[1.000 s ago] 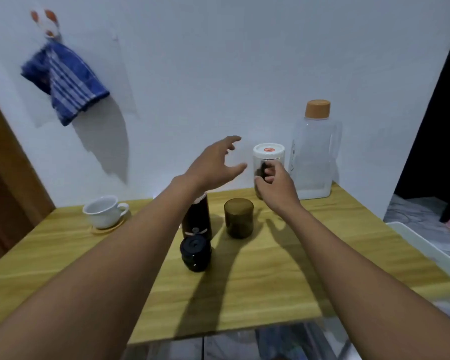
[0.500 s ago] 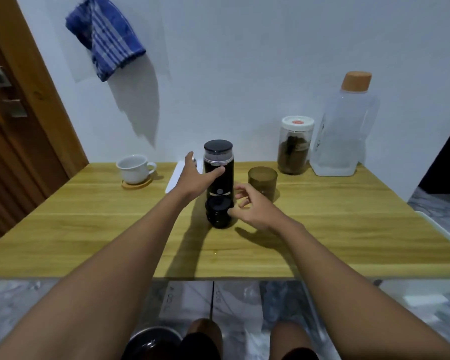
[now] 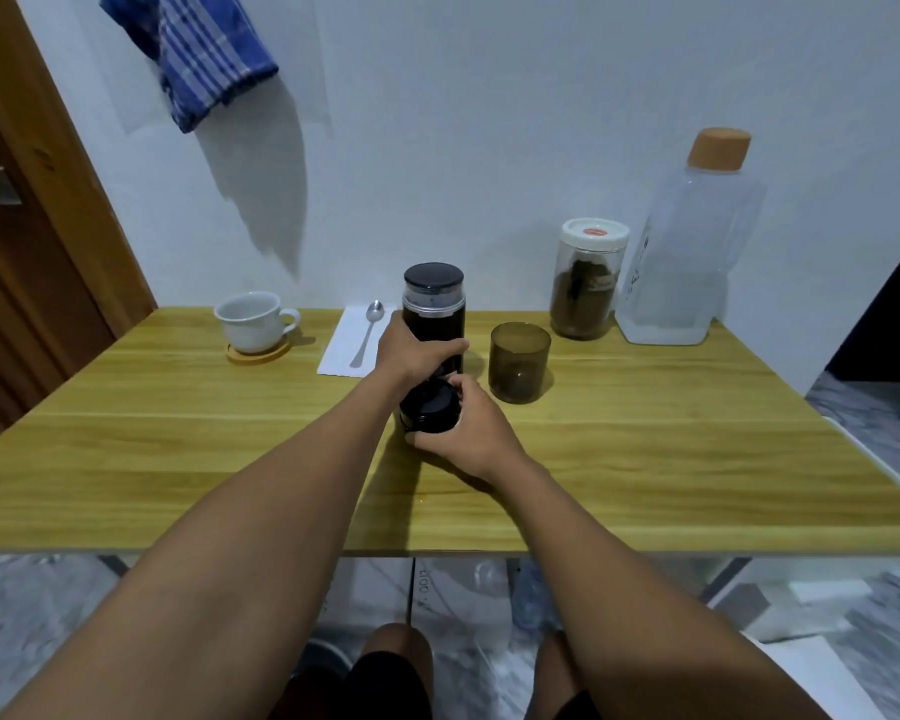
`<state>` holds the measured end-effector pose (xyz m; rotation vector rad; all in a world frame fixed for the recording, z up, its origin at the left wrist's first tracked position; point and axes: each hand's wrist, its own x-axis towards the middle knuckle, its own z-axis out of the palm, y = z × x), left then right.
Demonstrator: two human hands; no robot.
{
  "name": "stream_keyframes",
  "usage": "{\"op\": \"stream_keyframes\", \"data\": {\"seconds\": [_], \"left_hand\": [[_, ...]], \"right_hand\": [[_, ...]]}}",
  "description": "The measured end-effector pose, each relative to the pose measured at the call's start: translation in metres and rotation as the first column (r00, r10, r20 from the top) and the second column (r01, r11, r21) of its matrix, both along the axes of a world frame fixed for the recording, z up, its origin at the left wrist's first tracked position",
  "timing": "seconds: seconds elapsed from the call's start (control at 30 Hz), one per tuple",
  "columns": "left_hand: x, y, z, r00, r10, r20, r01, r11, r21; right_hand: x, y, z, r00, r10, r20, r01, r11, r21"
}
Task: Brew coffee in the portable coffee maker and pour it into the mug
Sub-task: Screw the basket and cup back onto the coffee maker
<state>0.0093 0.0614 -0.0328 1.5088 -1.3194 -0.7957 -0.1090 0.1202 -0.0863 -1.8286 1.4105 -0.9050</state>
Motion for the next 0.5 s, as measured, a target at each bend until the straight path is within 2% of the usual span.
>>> {"op": "stream_keyframes", "data": {"seconds": [0.3, 0.5], "left_hand": [[0.022, 0.001, 0.047, 0.984, -0.031, -0.174, 0.009, 0.992, -0.123], [0.049, 0.015, 0.087, 0.961, -0.234, -0.145, 0.224, 0.971, -0.079]], "right_hand": [[-0.020, 0.001, 0.008, 0.984, -0.007, 0.178, 0.016, 0.999, -0.052], [-0.025, -0.003, 0.026, 0.944, -0.056, 0.326, 0.062, 0.998, -0.010]]}}
